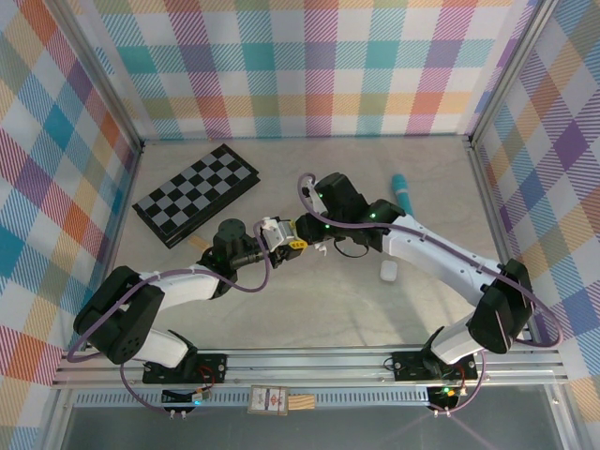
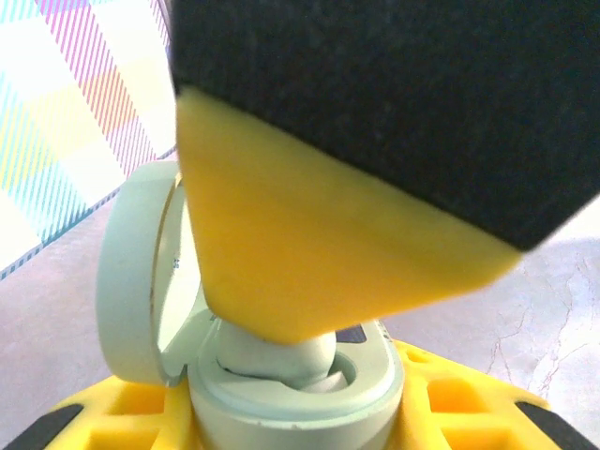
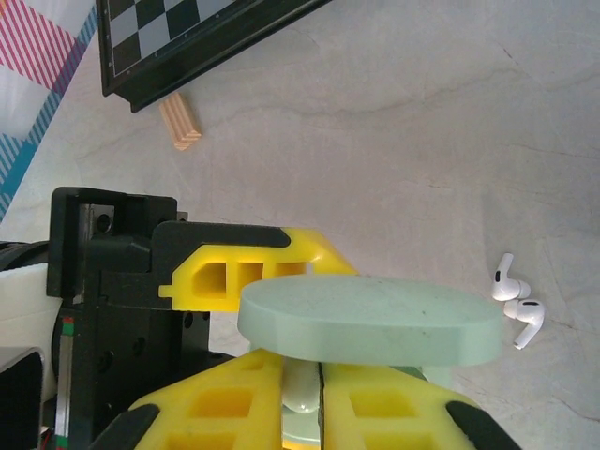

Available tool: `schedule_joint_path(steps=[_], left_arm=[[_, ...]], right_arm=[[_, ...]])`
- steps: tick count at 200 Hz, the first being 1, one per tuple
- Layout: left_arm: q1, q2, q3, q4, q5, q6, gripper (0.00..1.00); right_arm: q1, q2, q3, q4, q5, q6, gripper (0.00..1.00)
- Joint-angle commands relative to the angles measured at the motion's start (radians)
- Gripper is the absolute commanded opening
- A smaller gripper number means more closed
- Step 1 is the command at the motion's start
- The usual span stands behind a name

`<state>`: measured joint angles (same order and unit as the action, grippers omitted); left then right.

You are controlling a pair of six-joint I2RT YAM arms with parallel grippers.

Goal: Insert wireless bluetooth earbuds into charging case

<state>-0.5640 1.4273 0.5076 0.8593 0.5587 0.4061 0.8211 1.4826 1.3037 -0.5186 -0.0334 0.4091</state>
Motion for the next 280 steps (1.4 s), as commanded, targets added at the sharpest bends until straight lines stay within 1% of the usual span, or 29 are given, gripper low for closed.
schedule_joint_path(steps=[1,29,55,98,133,152,178,243,280], left_arm=[[0.004,-0.031,0.019,0.029,0.018,0.013,0.33],[0.004,-0.036,0.017,0.03,0.018,0.011,0.33],[0.004,-0.039,0.017,0.03,0.021,0.011,0.33],[0.004,-0.05,0.015,0.03,0.023,0.009,0.33],[0.004,-0.062,0.011,0.023,0.018,0.011,0.33],[0.004,-0.062,0.011,0.023,0.014,0.013,0.33],[0.004,-0.059,0.009,0.019,0.014,0.014,0.33],[0.004,-0.052,0.006,-0.005,0.006,0.031,0.33],[0.004,-0.053,0.006,-0.003,0.009,0.03,0.33]], right_arm=[[0.003,-0.028,0.021,-0.018,0.005,0.002,0.17],[0.003,-0.027,0.016,-0.016,0.002,0.011,0.17],[0.002,-0.014,0.017,-0.011,-0.03,0.02,0.25],[0.003,0.021,0.017,-0.005,-0.045,0.027,0.28],[0.002,0.04,0.02,-0.007,-0.067,0.029,0.27],[0.002,0.038,0.024,-0.016,-0.067,0.03,0.21],[0.003,0.017,0.022,-0.019,-0.04,0.031,0.17],[-0.006,-0.036,0.014,-0.019,0.02,0.03,0.17],[-0.01,-0.042,0.007,-0.024,0.026,0.029,0.17]])
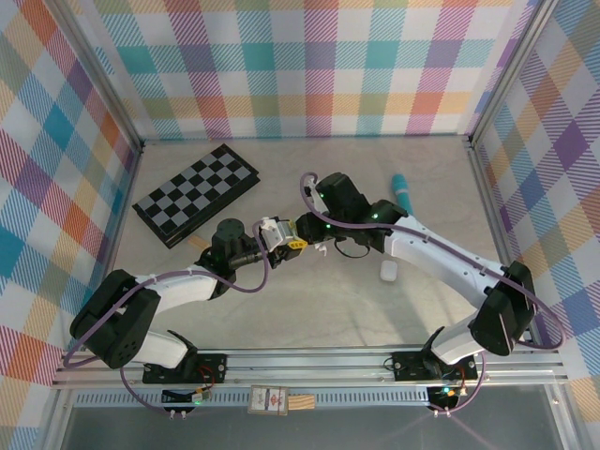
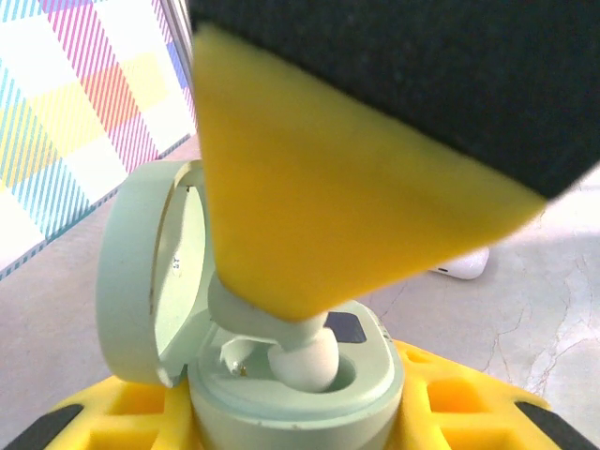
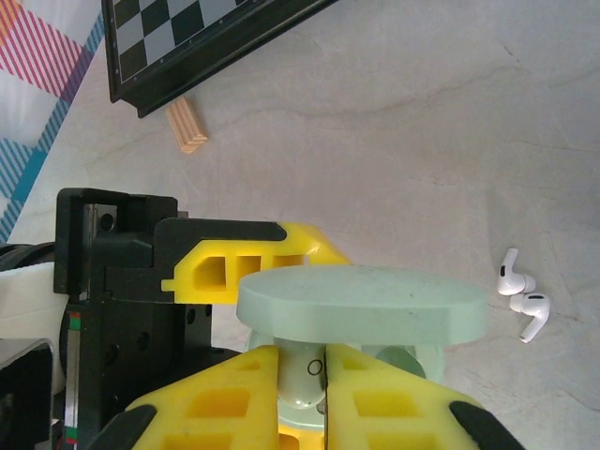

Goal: Insert wireless bluetooth earbuds into charging case

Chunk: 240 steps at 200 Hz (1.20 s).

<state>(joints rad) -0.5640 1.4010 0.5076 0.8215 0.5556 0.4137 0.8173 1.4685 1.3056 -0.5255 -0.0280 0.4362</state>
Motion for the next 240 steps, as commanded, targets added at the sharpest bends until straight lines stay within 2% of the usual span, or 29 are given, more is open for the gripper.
schedule_joint_path(steps=[1,110,167,240], left_arm=[[0.004,-0.027,0.006,0.034,0.012,0.022,0.33],[0.005,-0.029,0.008,0.05,0.025,-0.011,0.34],[0.015,-0.028,0.002,0.109,0.04,-0.065,0.34],[0.018,-0.023,0.006,0.102,0.05,-0.061,0.34]], right_arm=[[-0.007,-0.028,0.005,-0.016,0.02,0.001,0.17],[-0.031,-0.057,-0.019,-0.037,0.048,-0.004,0.18],[-0.035,-0.053,-0.035,-0.049,0.046,-0.012,0.18],[-0.039,-0.053,-0.033,-0.05,0.073,-0.017,0.18]])
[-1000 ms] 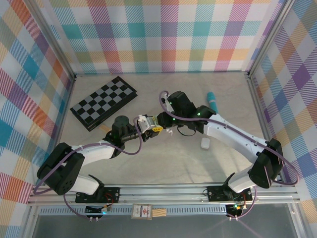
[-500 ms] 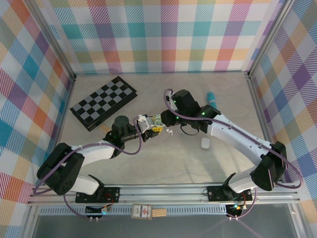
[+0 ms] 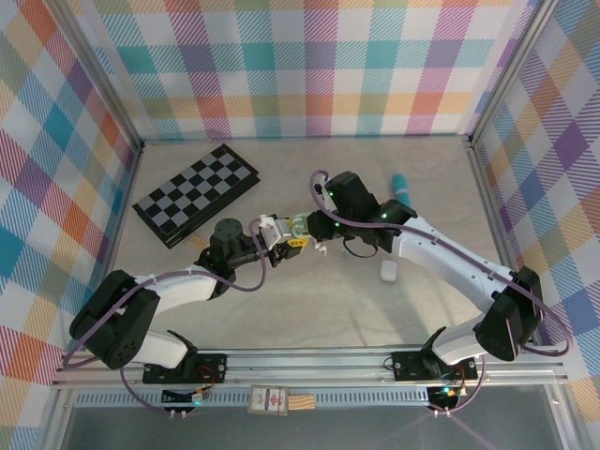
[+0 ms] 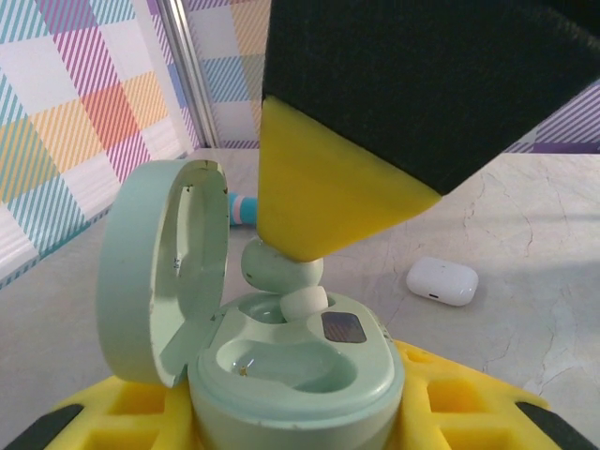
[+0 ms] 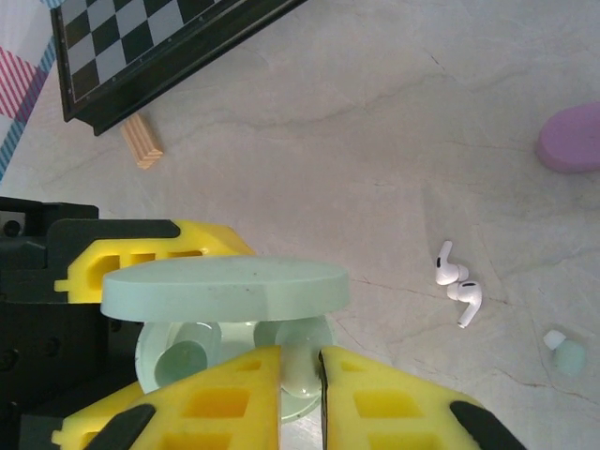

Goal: Insert wireless bluetooth earbuds into charging case

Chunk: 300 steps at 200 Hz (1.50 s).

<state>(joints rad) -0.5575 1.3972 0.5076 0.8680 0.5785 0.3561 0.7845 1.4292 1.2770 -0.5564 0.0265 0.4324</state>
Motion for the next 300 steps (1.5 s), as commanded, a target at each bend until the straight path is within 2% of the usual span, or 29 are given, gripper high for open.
schedule_joint_path(steps=[1,98,141,244,259,281,300], left_arm=[[0.011,-0.019,0.005,0.055,0.027,-0.003,0.34],[0.014,-0.02,0.016,0.065,0.037,-0.02,0.34],[0.017,-0.016,0.009,0.092,0.046,-0.038,0.34],[0.018,-0.006,0.009,0.088,0.054,-0.035,0.34],[0.018,-0.006,0.008,0.098,0.056,-0.038,0.34],[0.017,-0.01,0.006,0.101,0.06,-0.04,0.34],[0.018,-0.02,0.006,0.097,0.061,-0.042,0.34]], right_arm=[[-0.005,-0.013,-0.004,-0.02,0.018,-0.014,0.18],[-0.005,0.012,0.002,0.003,-0.085,-0.047,0.21],[-0.005,-0.008,-0.005,0.016,-0.059,-0.048,0.27],[-0.005,-0.01,0.002,0.039,-0.094,-0.056,0.25],[-0.005,-0.009,0.003,0.032,-0.073,-0.049,0.26],[-0.005,0.005,0.011,0.006,-0.027,-0.039,0.32],[-0.005,0.013,0.015,0.011,-0.025,-0.029,0.32]])
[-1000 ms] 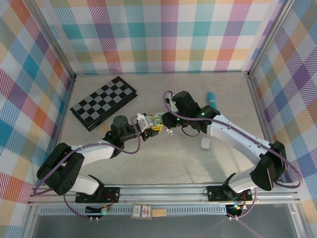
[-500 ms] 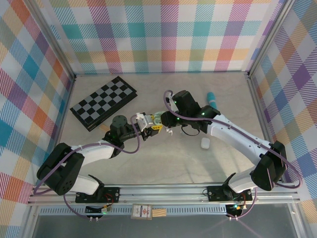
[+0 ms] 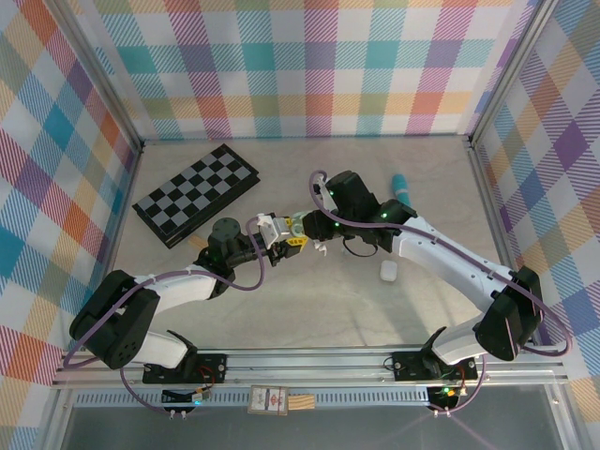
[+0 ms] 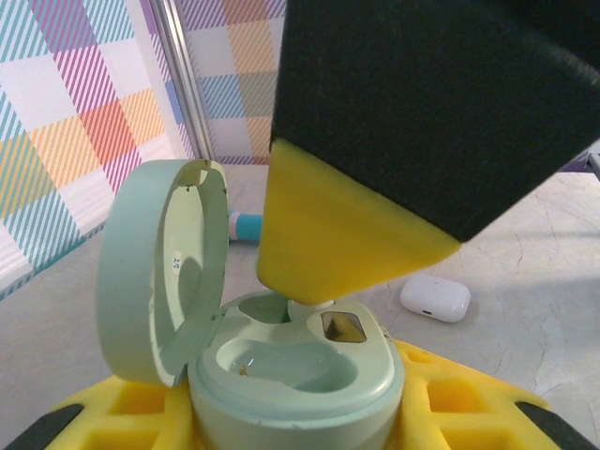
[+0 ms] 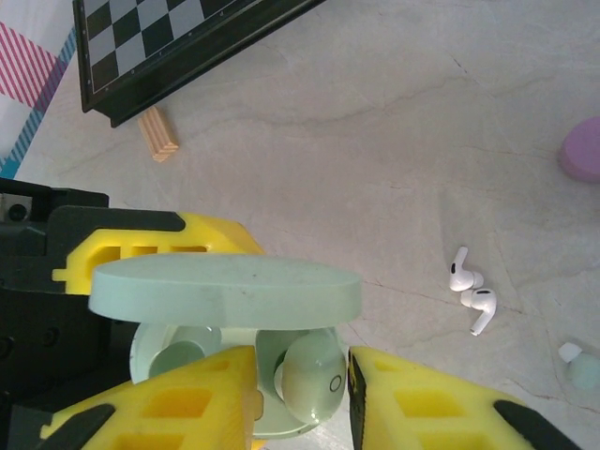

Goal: Insert wireless bluetooth earbuds into charging case

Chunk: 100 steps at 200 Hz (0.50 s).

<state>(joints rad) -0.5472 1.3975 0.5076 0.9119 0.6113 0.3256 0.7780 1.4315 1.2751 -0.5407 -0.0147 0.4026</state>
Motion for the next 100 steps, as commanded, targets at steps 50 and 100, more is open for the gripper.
schedule_joint_path(steps=[50,100], left_arm=[[0.007,-0.025,0.003,0.039,0.027,-0.009,0.34],[0.007,-0.012,0.009,0.057,0.04,-0.014,0.34]], right_arm=[[0.001,0.01,0.03,-0.012,0.009,-0.011,0.19],[0.001,0.018,0.038,-0.022,-0.032,-0.025,0.26]])
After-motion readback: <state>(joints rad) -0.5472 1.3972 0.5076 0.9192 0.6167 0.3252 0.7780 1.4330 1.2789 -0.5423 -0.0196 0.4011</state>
